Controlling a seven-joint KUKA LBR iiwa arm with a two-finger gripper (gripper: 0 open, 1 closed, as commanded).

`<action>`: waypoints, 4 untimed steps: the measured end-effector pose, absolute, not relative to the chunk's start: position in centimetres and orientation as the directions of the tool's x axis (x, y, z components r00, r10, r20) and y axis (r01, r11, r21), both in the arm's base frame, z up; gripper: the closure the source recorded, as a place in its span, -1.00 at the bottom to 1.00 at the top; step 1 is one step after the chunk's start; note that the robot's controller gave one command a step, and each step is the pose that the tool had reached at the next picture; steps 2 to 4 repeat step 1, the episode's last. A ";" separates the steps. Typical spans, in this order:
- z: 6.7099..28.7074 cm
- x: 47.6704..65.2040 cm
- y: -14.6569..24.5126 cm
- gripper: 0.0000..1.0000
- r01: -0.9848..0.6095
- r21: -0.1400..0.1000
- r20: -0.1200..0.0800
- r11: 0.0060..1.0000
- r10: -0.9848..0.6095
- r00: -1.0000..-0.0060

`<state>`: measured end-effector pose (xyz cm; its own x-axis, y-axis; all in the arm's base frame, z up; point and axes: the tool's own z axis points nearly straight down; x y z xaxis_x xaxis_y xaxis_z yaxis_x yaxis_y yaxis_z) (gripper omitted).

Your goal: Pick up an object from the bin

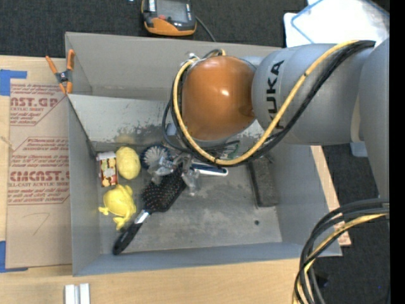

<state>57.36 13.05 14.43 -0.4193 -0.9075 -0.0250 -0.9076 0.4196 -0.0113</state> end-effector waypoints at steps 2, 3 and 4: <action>16.0 57.4 13.1 1.00 -0.908 -0.012 -0.025 0.419 -0.908 -0.419; 16.0 57.4 13.1 1.00 -0.908 -0.012 -0.025 0.419 -0.908 -0.419; 16.0 57.4 13.1 1.00 -0.908 -0.012 -0.025 0.419 -0.908 -0.419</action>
Offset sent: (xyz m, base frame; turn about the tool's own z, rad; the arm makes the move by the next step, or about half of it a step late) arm 0.0002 0.0001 0.0348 -0.0004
